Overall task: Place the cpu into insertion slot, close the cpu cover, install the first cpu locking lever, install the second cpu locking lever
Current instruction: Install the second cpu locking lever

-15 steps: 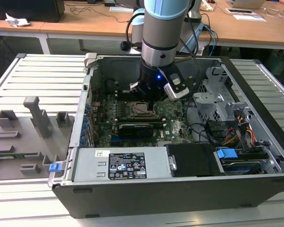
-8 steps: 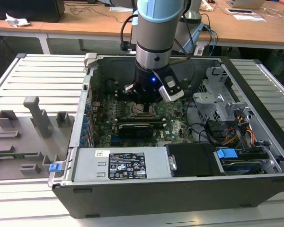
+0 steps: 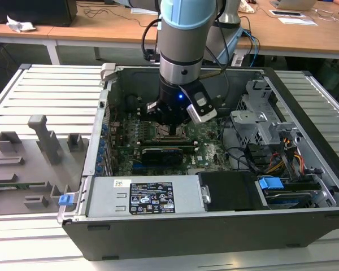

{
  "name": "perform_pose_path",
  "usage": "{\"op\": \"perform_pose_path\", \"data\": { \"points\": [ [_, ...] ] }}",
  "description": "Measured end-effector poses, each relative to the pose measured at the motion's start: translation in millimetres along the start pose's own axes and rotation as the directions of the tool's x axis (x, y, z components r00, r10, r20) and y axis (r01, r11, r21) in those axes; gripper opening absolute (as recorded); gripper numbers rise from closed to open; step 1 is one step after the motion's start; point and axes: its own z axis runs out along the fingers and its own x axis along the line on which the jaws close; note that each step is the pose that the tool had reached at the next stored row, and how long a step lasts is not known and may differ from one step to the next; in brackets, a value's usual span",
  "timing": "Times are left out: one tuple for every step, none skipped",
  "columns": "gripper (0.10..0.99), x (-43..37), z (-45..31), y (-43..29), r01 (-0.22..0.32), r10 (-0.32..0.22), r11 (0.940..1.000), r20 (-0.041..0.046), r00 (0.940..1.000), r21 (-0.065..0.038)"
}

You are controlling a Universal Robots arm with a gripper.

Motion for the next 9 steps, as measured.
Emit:
{"op": "perform_pose_path", "data": {
  "points": [
    [0.106,0.3,1.6,-0.2,0.000,0.000,1.0000,0.0000,1.0000,0.000],
    [0.106,0.5,2.4,-0.3,0.000,0.000,1.0000,0.0000,1.0000,0.000],
    [0.106,0.7,3.2,-0.3,0.000,0.000,1.0000,0.0000,1.0000,0.000],
    [0.106,1.0,4.3,-0.4,0.000,0.000,1.0000,0.0000,1.0000,-0.001],
    [0.106,1.2,4.9,-0.5,0.000,0.000,1.0000,0.0000,1.0000,-0.002],
    [0.106,2.0,5.6,-0.6,0.000,0.000,1.0000,0.0002,1.0000,-0.005],
    [0.106,2.2,5.7,-0.5,0.000,0.000,1.0000,0.0002,1.0000,-0.006],
    [0.106,2.6,6.0,-0.6,0.000,0.000,1.0000,0.0003,1.0000,-0.006],
    [0.106,2.8,6.3,-0.7,0.000,0.000,1.0000,0.0003,1.0000,-0.007]
  ]
}}
